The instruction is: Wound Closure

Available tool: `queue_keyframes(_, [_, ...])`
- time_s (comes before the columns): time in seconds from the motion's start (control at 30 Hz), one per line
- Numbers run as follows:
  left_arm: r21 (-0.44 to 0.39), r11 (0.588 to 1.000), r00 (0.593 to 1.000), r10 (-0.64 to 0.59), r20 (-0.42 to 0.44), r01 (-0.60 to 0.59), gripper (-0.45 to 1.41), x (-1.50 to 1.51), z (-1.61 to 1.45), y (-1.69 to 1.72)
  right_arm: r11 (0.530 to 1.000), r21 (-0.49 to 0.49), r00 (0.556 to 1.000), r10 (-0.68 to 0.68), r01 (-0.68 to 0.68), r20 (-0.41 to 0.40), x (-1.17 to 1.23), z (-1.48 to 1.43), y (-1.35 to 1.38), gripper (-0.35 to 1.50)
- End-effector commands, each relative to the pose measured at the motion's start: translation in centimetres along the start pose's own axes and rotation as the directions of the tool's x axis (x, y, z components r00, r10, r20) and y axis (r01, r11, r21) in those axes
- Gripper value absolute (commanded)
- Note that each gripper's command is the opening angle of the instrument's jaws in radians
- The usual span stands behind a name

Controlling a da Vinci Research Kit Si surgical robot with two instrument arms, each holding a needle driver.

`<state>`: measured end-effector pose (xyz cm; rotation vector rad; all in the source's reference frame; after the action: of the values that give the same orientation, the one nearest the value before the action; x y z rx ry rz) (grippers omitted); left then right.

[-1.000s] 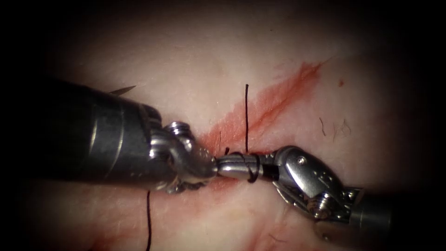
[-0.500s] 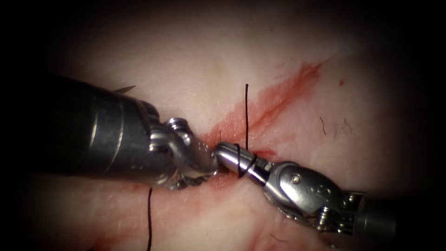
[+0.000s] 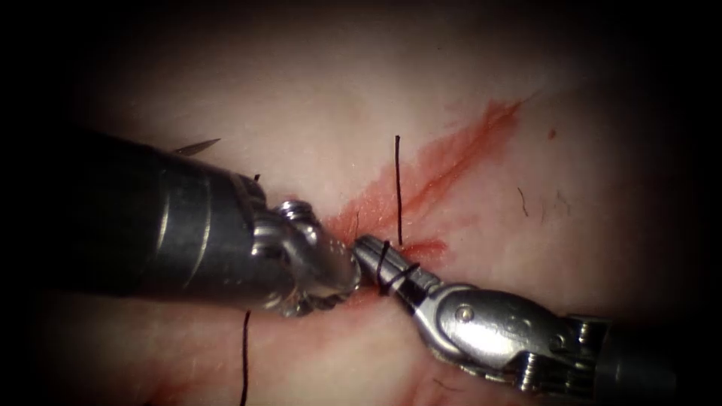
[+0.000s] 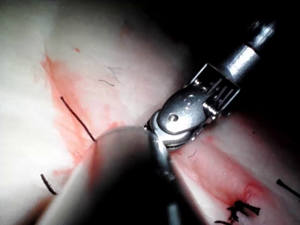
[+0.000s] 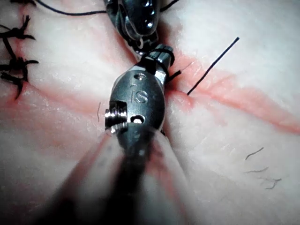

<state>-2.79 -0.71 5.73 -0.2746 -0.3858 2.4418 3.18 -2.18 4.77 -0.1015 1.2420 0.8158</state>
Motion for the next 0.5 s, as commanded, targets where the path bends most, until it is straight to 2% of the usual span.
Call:
queue_keyframes(0.03, [0.01, 1.0, 1.0, 0.006, 0.001, -0.006, -0.45, 0.04, 0.04, 0.01, 1.0, -0.01, 1.0, 0.004, -0.004, -0.002, 0.04, 0.09, -0.02, -0.35])
queue_keyframes(0.23, [0.022, 0.999, 0.999, 0.032, 0.008, -0.032, -0.45, 0.07, 0.01, 0.08, 0.999, -0.048, 1.0, 0.016, -0.015, 0.006, 0.13, 0.15, -0.02, -0.35])
queue_keyframes(0.33, [0.029, 0.999, 0.999, 0.034, 0.008, -0.035, -0.45, 0.09, -0.01, 0.11, 0.999, -0.052, 0.999, 0.013, -0.01, 0.05, 0.12, 0.17, -0.02, -0.35])
queue_keyframes(0.43, [0.032, 0.999, 0.999, 0.033, 0.008, -0.033, -0.45, 0.09, -0.02, 0.12, 0.998, -0.064, 0.998, 0.008, -0.004, 0.057, 0.11, 0.19, 0.0, -0.35])
queue_keyframes(0.5, [0.035, 0.999, 0.999, 0.032, 0.008, -0.033, -0.45, 0.09, -0.02, 0.12, 0.994, -0.092, 0.996, 0.069, -0.064, 0.05, 0.12, 0.2, 0.0, -0.35])
